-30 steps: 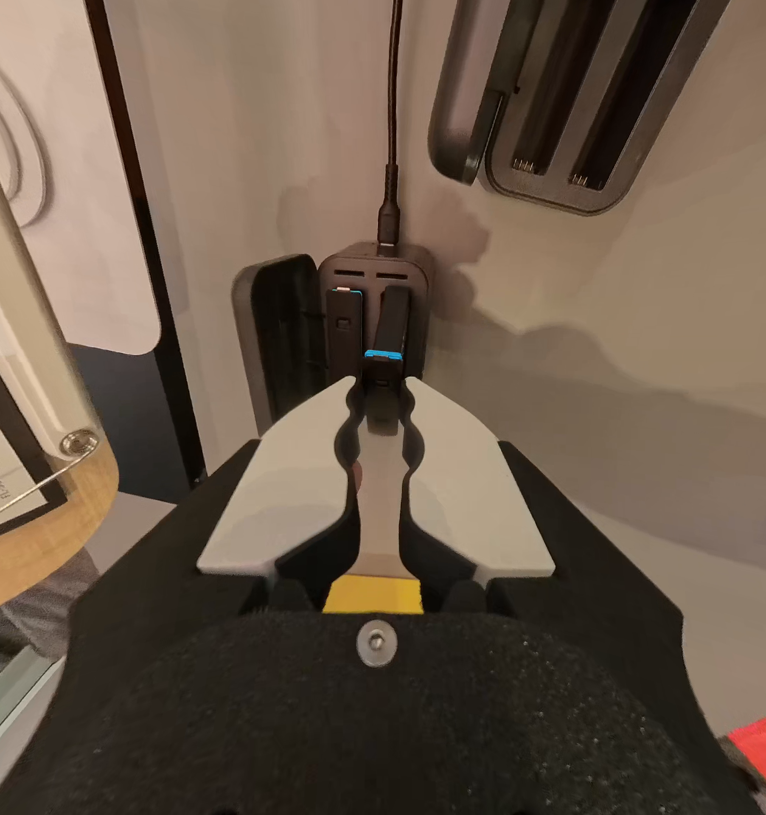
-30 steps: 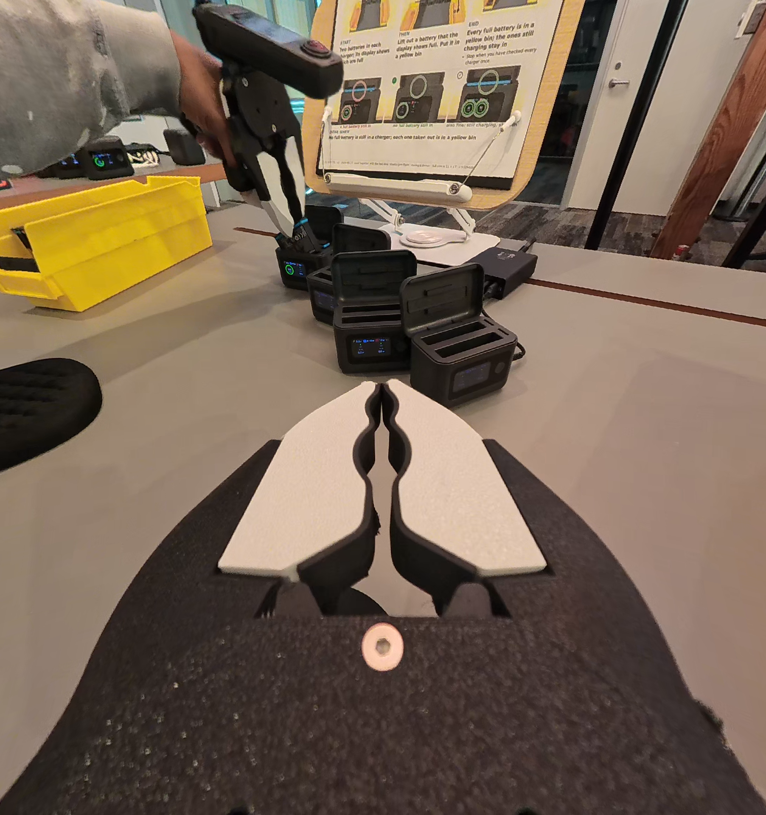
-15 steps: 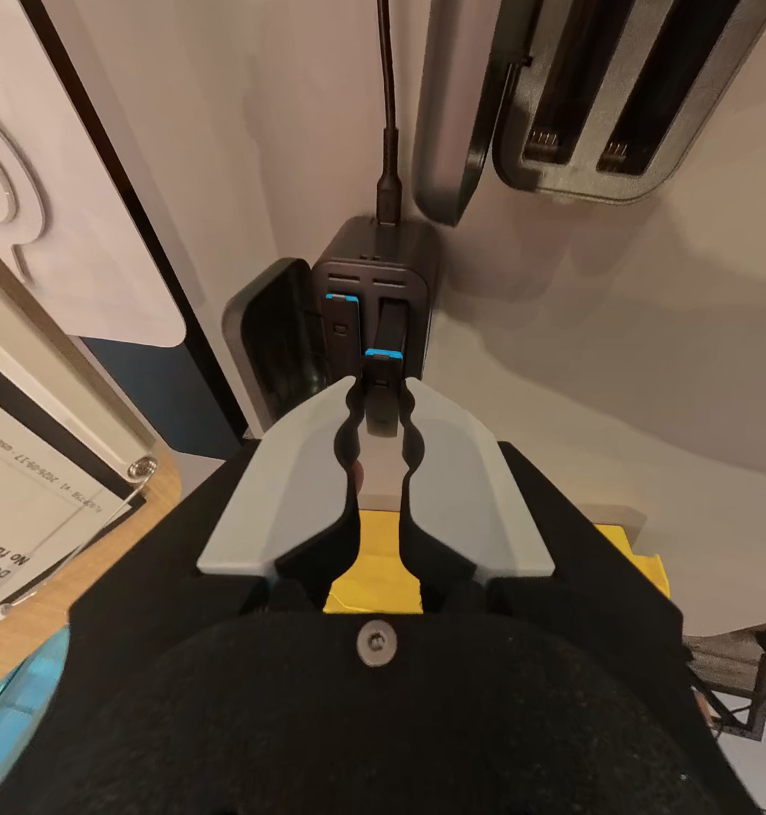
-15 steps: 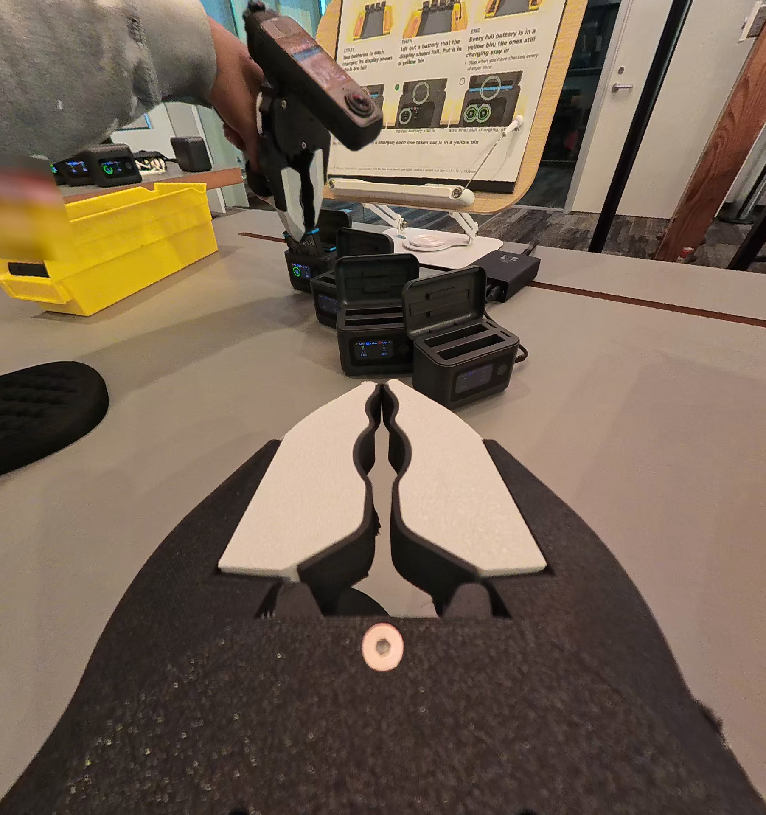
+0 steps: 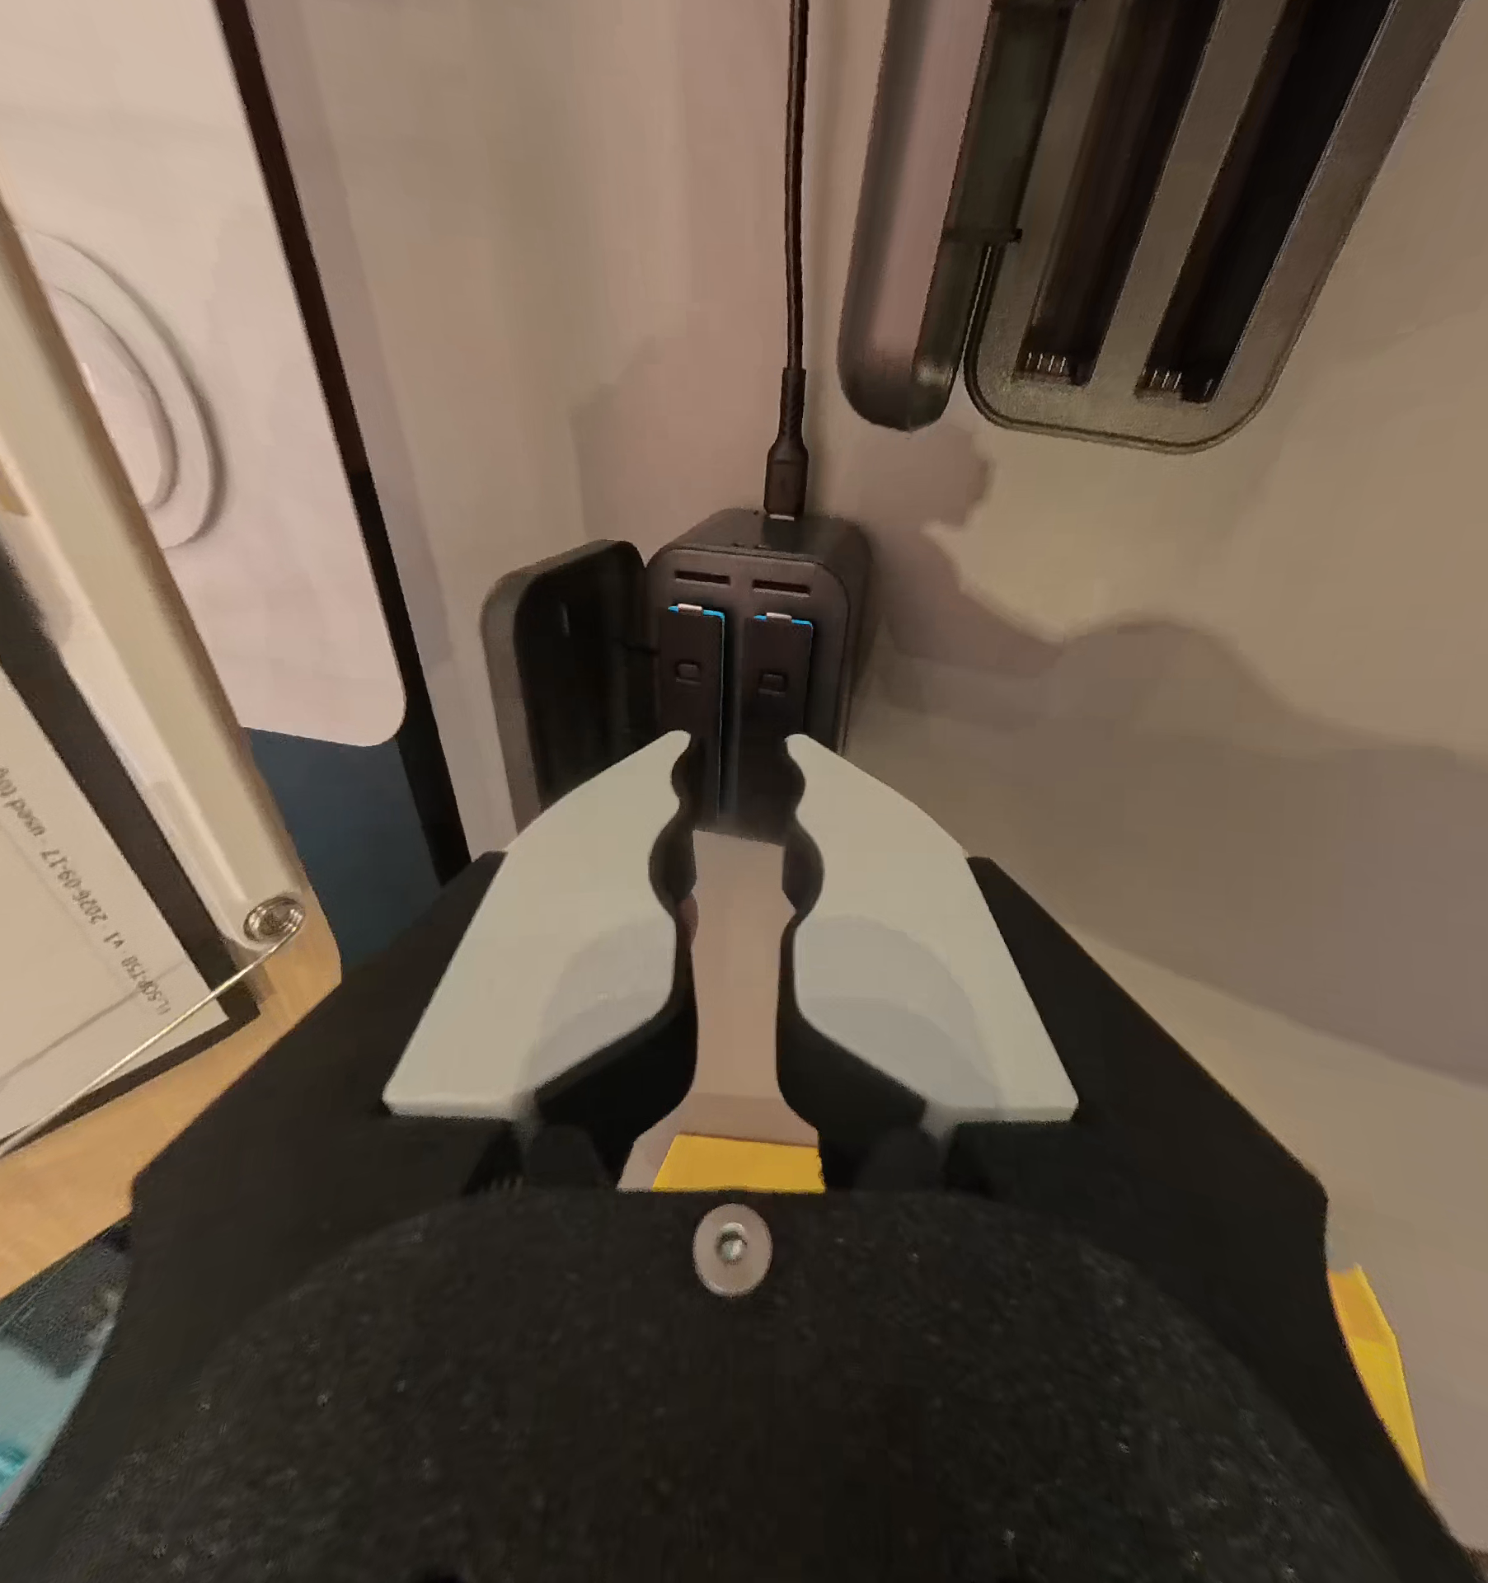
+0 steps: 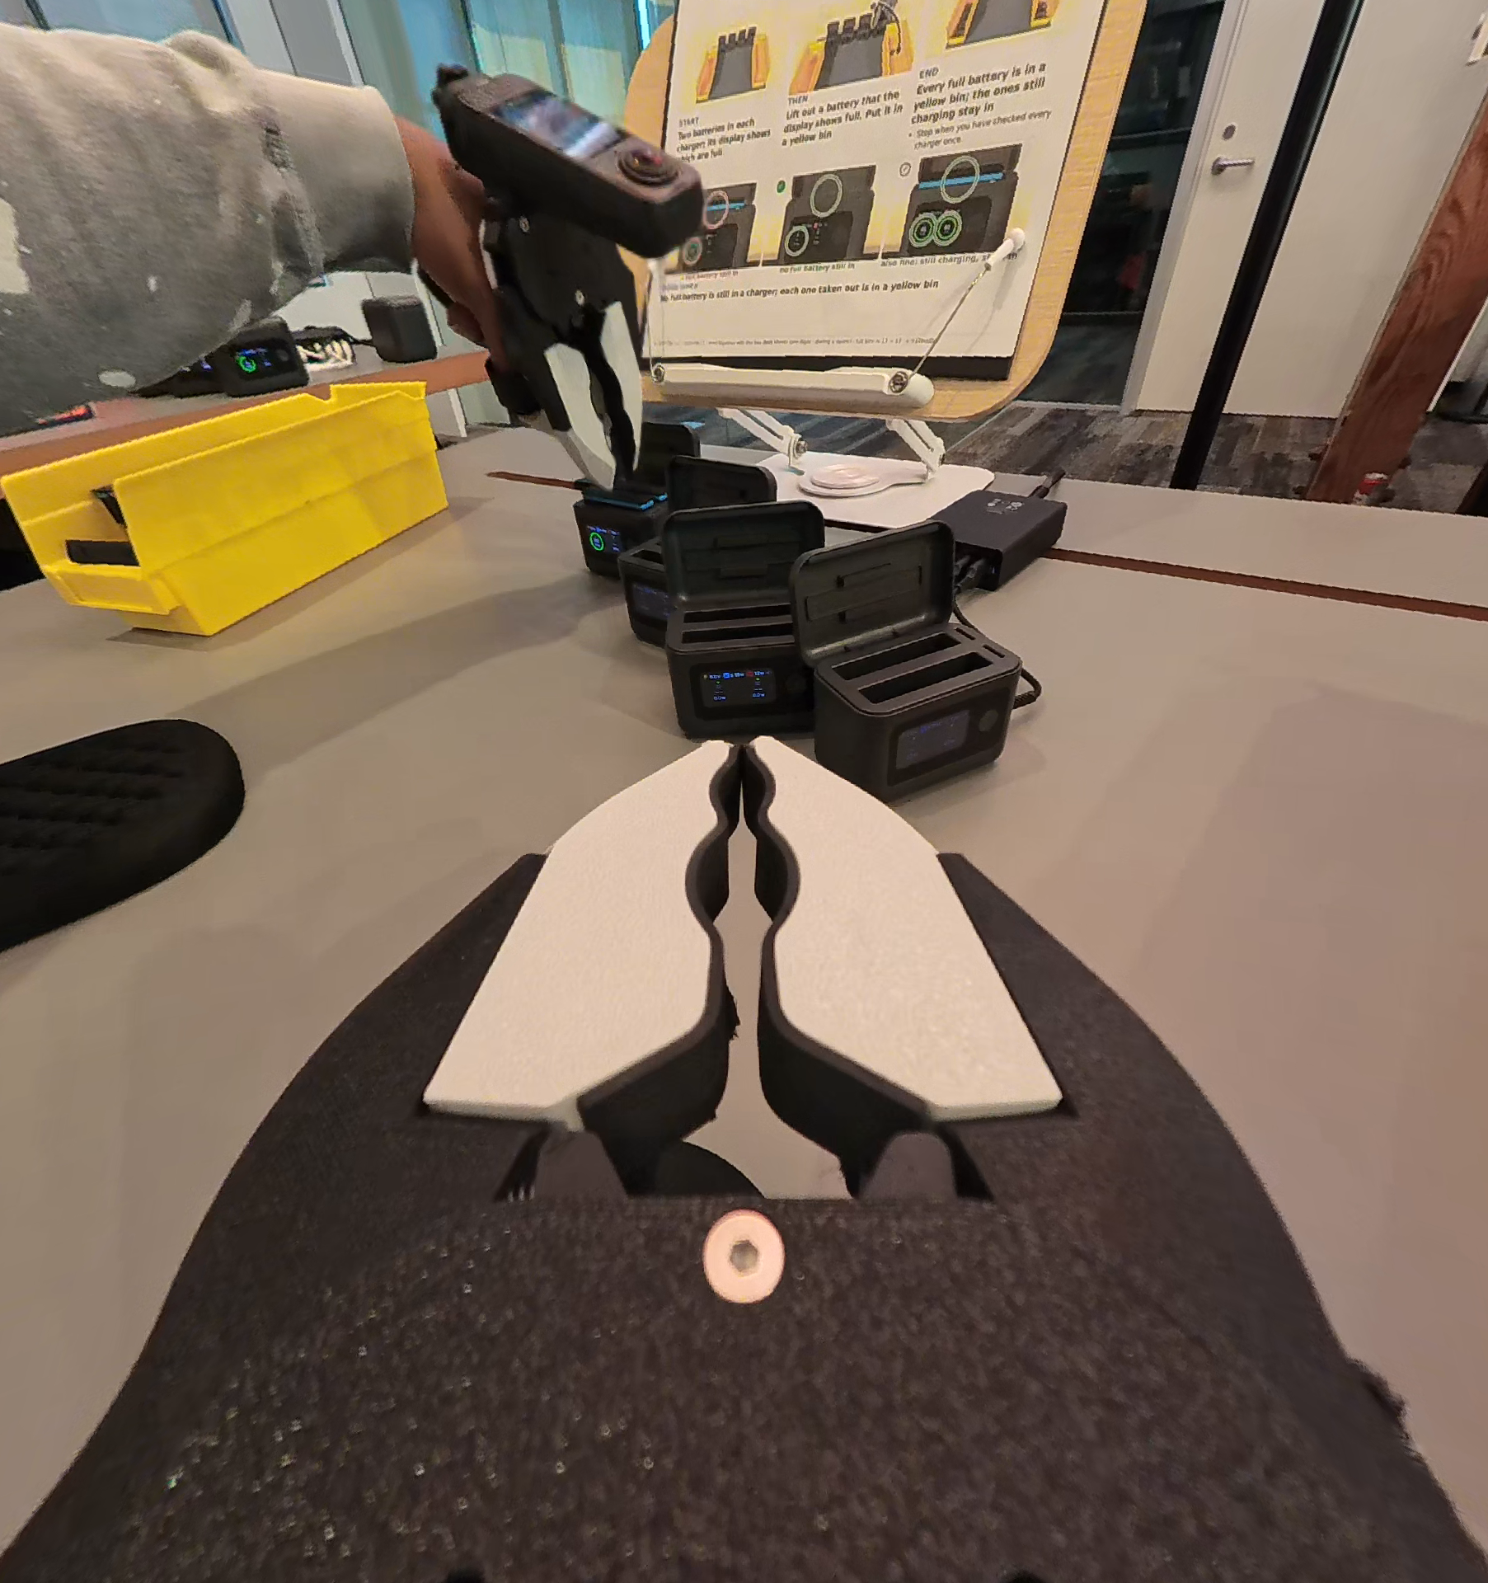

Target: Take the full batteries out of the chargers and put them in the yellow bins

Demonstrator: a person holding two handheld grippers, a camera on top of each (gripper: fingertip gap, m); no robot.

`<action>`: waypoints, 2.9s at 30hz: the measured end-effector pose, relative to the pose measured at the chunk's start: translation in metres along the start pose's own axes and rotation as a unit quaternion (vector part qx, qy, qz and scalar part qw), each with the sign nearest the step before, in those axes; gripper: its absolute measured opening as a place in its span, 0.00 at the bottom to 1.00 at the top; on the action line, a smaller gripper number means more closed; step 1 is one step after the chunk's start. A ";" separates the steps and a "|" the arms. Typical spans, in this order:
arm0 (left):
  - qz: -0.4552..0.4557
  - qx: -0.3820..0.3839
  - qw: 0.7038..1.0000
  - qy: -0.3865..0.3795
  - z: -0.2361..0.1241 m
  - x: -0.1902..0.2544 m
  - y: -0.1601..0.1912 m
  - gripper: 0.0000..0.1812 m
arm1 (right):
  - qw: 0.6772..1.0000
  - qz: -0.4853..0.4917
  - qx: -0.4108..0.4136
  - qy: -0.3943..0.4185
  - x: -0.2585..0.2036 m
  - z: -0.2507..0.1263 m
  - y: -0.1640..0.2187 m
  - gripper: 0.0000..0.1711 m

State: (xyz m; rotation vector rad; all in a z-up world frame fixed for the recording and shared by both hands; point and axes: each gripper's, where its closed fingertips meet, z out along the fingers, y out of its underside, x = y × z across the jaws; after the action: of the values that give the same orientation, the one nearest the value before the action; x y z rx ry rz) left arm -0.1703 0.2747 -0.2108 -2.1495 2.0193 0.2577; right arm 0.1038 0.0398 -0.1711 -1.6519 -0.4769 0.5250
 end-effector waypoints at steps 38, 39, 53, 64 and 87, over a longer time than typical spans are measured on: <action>-0.176 0.174 0.946 -0.211 -0.149 0.093 0.141 0.18 | 1.000 0.015 0.011 -0.011 0.000 -0.001 -0.003 0.00; -0.186 0.163 0.945 -0.215 -0.151 0.102 0.155 0.20 | 1.000 0.015 0.011 -0.011 0.000 -0.001 -0.003 0.00; -0.232 0.062 0.958 -0.156 -0.096 0.192 0.244 0.22 | 1.000 0.012 0.003 -0.013 -0.001 0.000 0.000 0.00; -0.204 0.042 0.970 -0.125 -0.073 0.198 0.243 0.18 | 1.000 0.006 -0.007 -0.012 -0.003 0.002 0.003 0.00; -0.193 0.205 0.919 -0.277 -0.094 0.057 0.075 0.00 | 1.000 -0.003 -0.017 -0.009 -0.004 0.005 0.005 0.00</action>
State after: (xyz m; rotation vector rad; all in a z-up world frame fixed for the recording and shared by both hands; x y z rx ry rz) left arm -0.2413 0.1914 -0.1348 -1.8735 1.1889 0.3070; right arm 0.0982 0.0406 -0.1767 -1.6781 -0.5059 0.5305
